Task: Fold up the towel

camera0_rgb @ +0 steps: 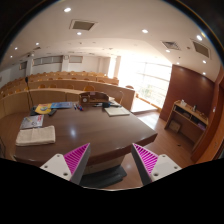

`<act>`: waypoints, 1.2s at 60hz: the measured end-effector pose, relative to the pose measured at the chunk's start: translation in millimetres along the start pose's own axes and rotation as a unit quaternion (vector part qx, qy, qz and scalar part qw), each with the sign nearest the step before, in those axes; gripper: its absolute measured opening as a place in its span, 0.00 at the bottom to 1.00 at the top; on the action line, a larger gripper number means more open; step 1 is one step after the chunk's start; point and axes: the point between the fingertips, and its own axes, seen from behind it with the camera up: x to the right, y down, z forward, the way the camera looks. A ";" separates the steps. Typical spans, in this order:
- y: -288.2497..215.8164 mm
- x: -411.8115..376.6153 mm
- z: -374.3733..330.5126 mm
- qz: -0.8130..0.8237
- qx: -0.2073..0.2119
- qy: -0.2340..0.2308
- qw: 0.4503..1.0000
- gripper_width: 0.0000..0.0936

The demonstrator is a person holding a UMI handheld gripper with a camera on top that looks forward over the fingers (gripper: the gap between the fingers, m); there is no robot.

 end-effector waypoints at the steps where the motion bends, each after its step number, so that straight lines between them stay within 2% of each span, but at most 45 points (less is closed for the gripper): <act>1: 1.3 -0.3 -0.3 -0.001 -0.002 -0.001 1.000 0.91; 12: 42.0 -22.0 0.4 -0.006 -0.037 -0.005 0.999 0.91; 23: 97.1 -125.4 3.0 -0.017 -0.082 -0.055 0.995 0.91; 37: 119.8 -347.6 -4.2 -0.052 -0.108 -0.180 0.976 0.91; 53: 113.6 -583.9 -0.8 -0.070 -0.105 -0.307 0.943 0.91; 59: 108.0 -640.4 20.9 -0.086 -0.093 -0.316 0.940 0.91; 65: 108.0 -668.2 61.1 -0.107 -0.083 -0.303 0.943 0.91; 72: 111.0 -694.9 96.2 -0.115 -0.093 -0.282 0.948 0.91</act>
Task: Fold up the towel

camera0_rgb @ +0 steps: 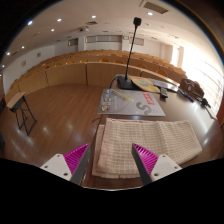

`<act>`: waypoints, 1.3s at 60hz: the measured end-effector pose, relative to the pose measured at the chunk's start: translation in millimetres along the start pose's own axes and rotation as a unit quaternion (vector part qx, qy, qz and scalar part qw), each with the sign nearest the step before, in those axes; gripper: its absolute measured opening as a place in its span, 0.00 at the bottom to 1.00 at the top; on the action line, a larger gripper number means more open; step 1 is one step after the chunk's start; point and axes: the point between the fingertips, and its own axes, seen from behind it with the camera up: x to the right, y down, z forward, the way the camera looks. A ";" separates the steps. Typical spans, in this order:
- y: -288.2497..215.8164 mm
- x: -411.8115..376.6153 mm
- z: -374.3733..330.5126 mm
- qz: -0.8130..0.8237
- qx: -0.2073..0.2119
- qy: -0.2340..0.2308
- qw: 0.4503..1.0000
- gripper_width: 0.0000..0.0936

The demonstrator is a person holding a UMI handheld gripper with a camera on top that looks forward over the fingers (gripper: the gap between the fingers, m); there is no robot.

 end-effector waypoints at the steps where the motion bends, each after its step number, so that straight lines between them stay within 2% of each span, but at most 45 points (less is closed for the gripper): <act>1: -0.6 1.0 4.7 0.000 -0.001 0.002 1.000 0.91; 9: 3.5 3.1 33.4 -0.006 -0.018 0.013 1.000 0.84; 14: -2.7 2.8 37.3 -0.020 -0.002 0.015 1.000 0.72; 18: -3.8 2.1 40.7 -0.026 0.001 0.013 1.000 0.58; 25: -5.5 10.4 44.7 -0.059 0.009 0.027 0.998 0.17; 29: -5.3 16.2 43.9 -0.065 0.014 0.030 0.997 0.09; 39: -2.4 7.9 31.3 -0.023 -0.002 -0.003 1.000 0.06; 46: -10.8 -21.1 -2.2 0.046 -0.008 -0.085 0.995 0.06; 55: -70.2 -23.5 -55.0 0.112 0.039 -0.169 0.978 0.06; 60: -98.7 7.8 -70.7 0.130 0.066 -0.180 0.973 0.06; 65: -108.6 51.1 -70.4 0.150 0.073 -0.180 0.969 0.06; 74: -81.1 137.6 -28.3 0.164 0.044 -0.130 0.977 0.08; 78: -61.4 166.9 -7.2 0.167 0.026 -0.118 0.979 0.18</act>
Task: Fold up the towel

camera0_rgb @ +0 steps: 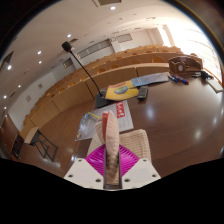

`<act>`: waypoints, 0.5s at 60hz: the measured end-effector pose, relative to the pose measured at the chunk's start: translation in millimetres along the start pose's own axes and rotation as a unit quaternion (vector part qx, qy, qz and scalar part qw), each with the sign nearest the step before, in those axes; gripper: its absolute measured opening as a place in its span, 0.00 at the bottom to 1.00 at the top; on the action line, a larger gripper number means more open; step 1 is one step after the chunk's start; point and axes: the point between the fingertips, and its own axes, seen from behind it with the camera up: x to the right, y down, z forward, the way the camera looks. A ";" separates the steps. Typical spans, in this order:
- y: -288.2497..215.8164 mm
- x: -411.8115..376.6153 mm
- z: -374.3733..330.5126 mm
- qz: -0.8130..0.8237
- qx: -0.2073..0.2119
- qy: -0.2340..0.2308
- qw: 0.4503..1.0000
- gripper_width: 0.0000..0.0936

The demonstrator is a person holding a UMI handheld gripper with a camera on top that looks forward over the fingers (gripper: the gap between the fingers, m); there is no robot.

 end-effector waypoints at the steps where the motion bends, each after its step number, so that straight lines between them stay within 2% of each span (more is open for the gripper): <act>1: 1.8 8.6 1.7 -0.002 -0.004 0.005 1.000 0.22; 4: 4.2 37.1 4.8 -0.016 -0.010 0.027 0.999 0.40; 9: -1.6 84.1 -2.1 -0.049 -0.002 0.077 0.996 0.59; 13: -10.3 103.4 -12.5 -0.074 0.007 0.098 0.992 0.83; 15: -13.5 110.1 -18.4 -0.085 0.010 0.105 0.991 0.93; 18: -19.3 113.3 -30.0 -0.099 0.013 0.108 0.989 0.90; 30: -19.4 100.2 -82.1 -0.133 0.025 0.121 0.983 0.91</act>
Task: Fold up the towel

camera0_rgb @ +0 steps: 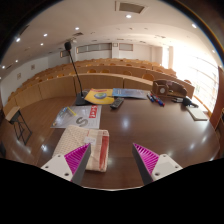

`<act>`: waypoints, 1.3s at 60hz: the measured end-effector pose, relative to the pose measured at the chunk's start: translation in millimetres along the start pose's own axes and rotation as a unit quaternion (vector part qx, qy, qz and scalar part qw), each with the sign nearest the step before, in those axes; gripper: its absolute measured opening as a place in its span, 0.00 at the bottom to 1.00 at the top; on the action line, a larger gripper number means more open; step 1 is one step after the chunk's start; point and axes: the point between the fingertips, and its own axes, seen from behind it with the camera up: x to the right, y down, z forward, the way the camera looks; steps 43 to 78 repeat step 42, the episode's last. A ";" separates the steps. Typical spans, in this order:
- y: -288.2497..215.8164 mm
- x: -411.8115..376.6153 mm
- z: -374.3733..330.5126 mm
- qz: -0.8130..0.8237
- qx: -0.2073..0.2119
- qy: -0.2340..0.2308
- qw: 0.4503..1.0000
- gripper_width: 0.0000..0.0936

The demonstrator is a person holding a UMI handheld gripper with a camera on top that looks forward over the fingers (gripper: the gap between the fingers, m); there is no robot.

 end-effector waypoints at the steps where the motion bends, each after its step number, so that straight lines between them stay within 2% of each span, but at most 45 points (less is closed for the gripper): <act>1: 0.1 -0.1 -6.8 -0.002 0.002 0.002 1.000 0.91; 22: 34.5 -29.7 -154.5 -0.018 0.034 0.052 0.998 0.91; 37: 50.2 -37.9 -215.7 -0.031 0.048 0.069 0.996 0.91; 78: 51.0 -41.9 -223.4 -0.027 0.052 0.065 0.996 0.90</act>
